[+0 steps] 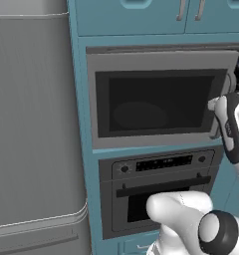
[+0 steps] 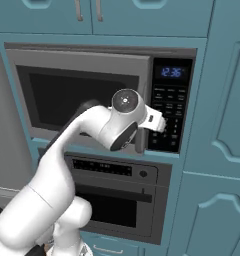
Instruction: Place the sponge inside the microwave to prepare for sanitizing.
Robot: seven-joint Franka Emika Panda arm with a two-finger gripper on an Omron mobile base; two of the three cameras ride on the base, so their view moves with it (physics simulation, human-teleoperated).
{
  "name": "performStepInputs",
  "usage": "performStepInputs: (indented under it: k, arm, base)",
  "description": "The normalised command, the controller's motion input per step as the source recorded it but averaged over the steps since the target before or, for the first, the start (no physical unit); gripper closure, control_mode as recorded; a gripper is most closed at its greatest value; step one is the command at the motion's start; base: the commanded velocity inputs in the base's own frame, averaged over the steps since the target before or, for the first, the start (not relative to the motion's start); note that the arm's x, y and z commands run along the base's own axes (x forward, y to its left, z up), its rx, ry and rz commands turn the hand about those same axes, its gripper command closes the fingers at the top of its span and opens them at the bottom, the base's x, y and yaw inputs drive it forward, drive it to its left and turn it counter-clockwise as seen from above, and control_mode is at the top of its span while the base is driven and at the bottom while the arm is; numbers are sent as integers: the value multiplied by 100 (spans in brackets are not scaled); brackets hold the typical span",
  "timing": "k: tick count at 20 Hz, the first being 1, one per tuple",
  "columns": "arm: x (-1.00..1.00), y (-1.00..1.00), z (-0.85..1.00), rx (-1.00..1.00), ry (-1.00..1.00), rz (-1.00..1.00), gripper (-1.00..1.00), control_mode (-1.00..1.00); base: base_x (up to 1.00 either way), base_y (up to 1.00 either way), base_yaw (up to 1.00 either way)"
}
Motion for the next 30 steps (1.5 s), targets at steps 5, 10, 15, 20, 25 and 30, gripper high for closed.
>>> performStepInputs:
  k: [5,10,15,20,25,30]
  arm:
    - [-91,24,-16,-14,-5,-5,100,-100]
    - [-100,21,-15,-16,-11,0,100,-100]
    - [-100,57,-9,-13,-12,-2,100,-100]
    - [-99,73,-8,-11,-1,-15,100,-100]
    - [-99,60,-37,-9,-7,-23,100,-100]
    - [-100,90,-92,-12,-27,-30,100,-100]
  base:
    - [0,0,0]
    - [0,0,0]
    - [0,0,0]
    - [0,0,0]
    - [0,0,0]
    - [0,0,0]
